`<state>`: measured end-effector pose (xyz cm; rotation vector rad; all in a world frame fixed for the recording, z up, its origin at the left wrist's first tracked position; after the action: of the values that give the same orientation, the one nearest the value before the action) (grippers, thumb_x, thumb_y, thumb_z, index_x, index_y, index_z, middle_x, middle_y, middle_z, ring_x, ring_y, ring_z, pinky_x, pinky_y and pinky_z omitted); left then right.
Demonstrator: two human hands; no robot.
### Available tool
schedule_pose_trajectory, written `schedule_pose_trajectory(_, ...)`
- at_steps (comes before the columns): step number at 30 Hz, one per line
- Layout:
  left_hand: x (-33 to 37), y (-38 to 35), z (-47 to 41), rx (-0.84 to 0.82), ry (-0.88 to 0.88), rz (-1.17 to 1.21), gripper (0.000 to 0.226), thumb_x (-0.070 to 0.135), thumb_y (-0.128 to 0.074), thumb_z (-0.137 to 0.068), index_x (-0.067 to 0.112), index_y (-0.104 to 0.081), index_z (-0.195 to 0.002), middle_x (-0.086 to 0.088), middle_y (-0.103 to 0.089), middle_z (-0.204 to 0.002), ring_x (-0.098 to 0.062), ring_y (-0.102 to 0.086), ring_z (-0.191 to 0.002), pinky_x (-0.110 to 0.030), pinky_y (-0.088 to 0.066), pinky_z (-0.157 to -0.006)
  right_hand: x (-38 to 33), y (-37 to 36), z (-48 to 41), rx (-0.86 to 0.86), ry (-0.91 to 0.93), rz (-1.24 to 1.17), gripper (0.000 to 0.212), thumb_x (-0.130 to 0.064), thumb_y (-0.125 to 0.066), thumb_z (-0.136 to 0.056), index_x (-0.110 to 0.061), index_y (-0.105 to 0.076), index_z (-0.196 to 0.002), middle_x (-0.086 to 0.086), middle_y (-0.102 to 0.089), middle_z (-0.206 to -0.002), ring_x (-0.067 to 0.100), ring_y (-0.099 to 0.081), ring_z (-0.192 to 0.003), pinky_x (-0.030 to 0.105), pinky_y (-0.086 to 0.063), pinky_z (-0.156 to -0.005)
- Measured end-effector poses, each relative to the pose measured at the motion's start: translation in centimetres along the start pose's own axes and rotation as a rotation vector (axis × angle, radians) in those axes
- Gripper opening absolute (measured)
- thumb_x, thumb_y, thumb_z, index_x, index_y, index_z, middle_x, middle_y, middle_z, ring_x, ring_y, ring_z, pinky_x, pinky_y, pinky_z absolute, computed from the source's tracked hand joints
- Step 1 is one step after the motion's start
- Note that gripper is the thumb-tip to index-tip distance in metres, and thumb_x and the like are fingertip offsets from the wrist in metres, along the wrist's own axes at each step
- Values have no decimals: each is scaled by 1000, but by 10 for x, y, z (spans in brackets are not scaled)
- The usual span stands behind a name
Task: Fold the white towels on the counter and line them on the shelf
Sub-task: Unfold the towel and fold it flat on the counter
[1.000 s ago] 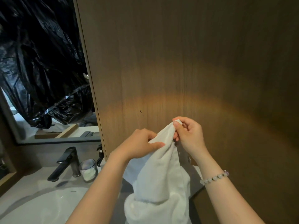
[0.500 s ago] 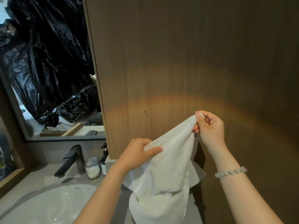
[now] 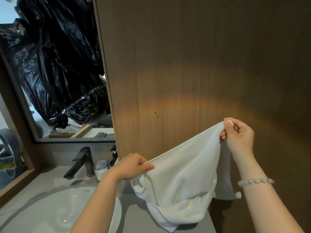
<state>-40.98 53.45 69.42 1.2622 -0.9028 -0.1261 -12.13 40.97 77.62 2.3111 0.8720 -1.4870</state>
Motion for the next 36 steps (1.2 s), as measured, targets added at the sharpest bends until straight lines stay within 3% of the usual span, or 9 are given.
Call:
schedule_pose_trajectory(3, -24, -1, 3, -9, 70, -9, 42, 41, -54, -92, 17, -47, -59, 5, -36, -54, -9, -33, -50, -26, -27, -56, 5, 5, -1, 15, -6, 17, 13, -11, -52, -94, -17, -63, -94, 5, -56, -62, 2, -52, -45, 14, -50, -51)
schedule_pose_trajectory(10, -50, -5, 5, -57, 202, -75, 38, 34, -46, -98, 18, -36, -65, 2, -33, -63, -14, -30, -58, -27, -25, -57, 15, 7, 3, 36, -23, 35, 12, -11, -53, -94, -15, -64, -96, 5, -58, -62, 4, -53, -47, 14, -50, -51)
schedule_pose_trajectory(15, -68, -12, 9, -85, 265, -77, 28, 33, -43, -99, 15, -44, -77, -2, -41, -77, -18, -37, -70, -26, -30, -63, 21, 16, 4, 83, -50, 14, 13, -8, -52, -94, -14, -63, -96, 7, -56, -62, 1, -53, -42, 14, -49, -48)
schedule_pose_trajectory(21, -79, 12, 11, 85, 233, -57, 33, 30, -46, -97, 11, -39, -71, -5, -36, -71, -17, -34, -66, -28, -25, -60, 30, 22, 7, 114, -77, -9, 12, -8, -52, -94, -11, -63, -97, 8, -55, -60, 1, -51, -40, 12, -47, -44)
schedule_pose_trajectory(26, -81, 42, 12, 215, 226, -34, 43, 26, -53, -95, 15, -32, -59, 0, -29, -58, -15, -27, -54, -27, -20, -54, 44, 20, 12, 105, -104, 22, 12, -10, -53, -94, -11, -64, -100, 7, -58, -59, 1, -53, -42, 16, -50, -52)
schedule_pose_trajectory(28, -85, 53, 11, 223, 251, -62, 36, 26, -53, -94, 13, -39, -64, -3, -36, -62, -16, -33, -59, -26, -24, -55, 48, 20, 14, 103, -114, 26, 12, -11, -54, -94, -14, -65, -100, 7, -59, -60, 1, -55, -44, 20, -52, -57)
schedule_pose_trajectory(31, -86, 67, 8, 245, 275, -120, 26, 27, -54, -94, 14, -47, -72, -5, -47, -70, -16, -42, -65, -27, -31, -58, 47, 19, 13, 115, -109, 16, 13, -11, -54, -94, -13, -65, -100, 6, -59, -60, 0, -54, -43, 16, -51, -52)
schedule_pose_trajectory(34, -72, 86, 8, 303, 265, -198, 40, 25, -53, -94, 13, -40, -59, -2, -35, -55, -17, -32, -52, -29, -23, -51, 38, 21, 11, 135, -92, 0, 13, -10, -53, -94, -12, -64, -100, 6, -59, -61, 0, -53, -43, 13, -49, -48)
schedule_pose_trajectory(36, -52, 107, 14, 394, 240, -238, 41, 25, -52, -95, 11, -44, -57, -2, -38, -53, -17, -35, -50, -28, -24, -49, 32, 23, 10, 158, -92, -27, 12, -11, -52, -95, -13, -63, -99, 5, -59, -63, 1, -55, -46, 11, -48, -49)
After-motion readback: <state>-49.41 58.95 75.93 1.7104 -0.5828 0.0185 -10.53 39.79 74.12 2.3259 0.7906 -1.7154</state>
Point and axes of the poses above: each hand's wrist, its own z-axis away from the middle knuckle, its own y-axis out of the back of the hand, x = y × z, the point moved 10 cm from there along -z, towards the middle knuckle
